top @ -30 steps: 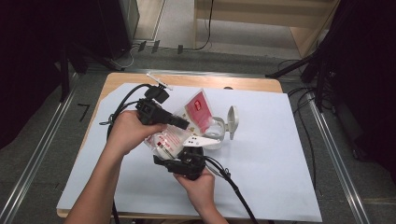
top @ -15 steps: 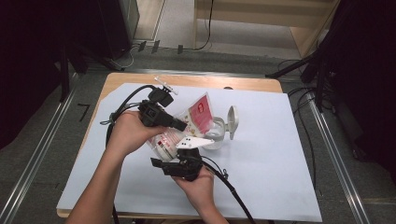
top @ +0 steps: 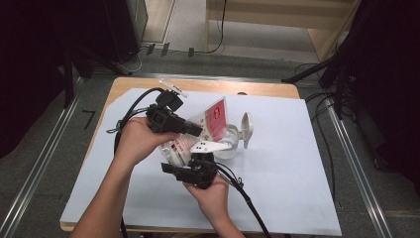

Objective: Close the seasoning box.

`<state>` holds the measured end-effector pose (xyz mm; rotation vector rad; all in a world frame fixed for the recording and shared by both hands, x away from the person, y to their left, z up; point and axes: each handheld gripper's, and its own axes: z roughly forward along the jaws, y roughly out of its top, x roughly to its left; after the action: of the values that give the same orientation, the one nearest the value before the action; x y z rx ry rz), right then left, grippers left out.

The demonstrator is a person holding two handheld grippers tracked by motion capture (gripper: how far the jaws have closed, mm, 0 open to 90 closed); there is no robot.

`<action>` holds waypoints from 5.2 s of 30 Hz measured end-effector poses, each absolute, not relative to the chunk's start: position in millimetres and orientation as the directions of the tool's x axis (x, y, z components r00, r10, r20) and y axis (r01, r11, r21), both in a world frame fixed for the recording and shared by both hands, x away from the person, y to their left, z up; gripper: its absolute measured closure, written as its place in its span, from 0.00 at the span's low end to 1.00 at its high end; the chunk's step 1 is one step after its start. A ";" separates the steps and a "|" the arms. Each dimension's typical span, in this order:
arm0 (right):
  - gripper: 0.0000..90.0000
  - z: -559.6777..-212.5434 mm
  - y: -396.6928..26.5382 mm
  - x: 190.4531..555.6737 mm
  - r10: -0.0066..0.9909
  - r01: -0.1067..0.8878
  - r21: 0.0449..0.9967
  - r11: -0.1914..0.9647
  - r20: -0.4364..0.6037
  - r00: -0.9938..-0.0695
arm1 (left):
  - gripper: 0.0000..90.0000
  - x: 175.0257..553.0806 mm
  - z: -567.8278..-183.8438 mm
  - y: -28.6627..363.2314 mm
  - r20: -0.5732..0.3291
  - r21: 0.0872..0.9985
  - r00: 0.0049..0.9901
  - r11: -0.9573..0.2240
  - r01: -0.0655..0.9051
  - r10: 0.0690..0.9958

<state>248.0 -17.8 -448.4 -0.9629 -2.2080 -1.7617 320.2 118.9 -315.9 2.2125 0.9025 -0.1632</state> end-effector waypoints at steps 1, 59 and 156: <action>0.70 -447.4 -18.2 248.6 0.366 0.578 0.811 0.089 0.513 -0.776 | 0.86 319.4 -315.3 118.7 -0.368 0.590 0.744 -0.478 0.650 0.558; 0.64 -427.8 -23.0 262.3 0.326 0.594 0.803 0.042 0.551 -0.768 | 0.91 340.5 -294.5 82.6 -0.330 0.518 0.717 -0.517 0.681 0.614; 0.70 -413.4 -22.7 258.7 0.403 0.555 0.831 0.032 0.498 -0.768 | 0.91 358.0 -287.8 65.0 -0.349 0.475 0.718 -0.546 0.690 0.603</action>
<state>258.7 -22.7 -413.4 -1.0120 -2.1629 -1.8431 358.0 65.0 -287.8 2.3243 0.9781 -0.1912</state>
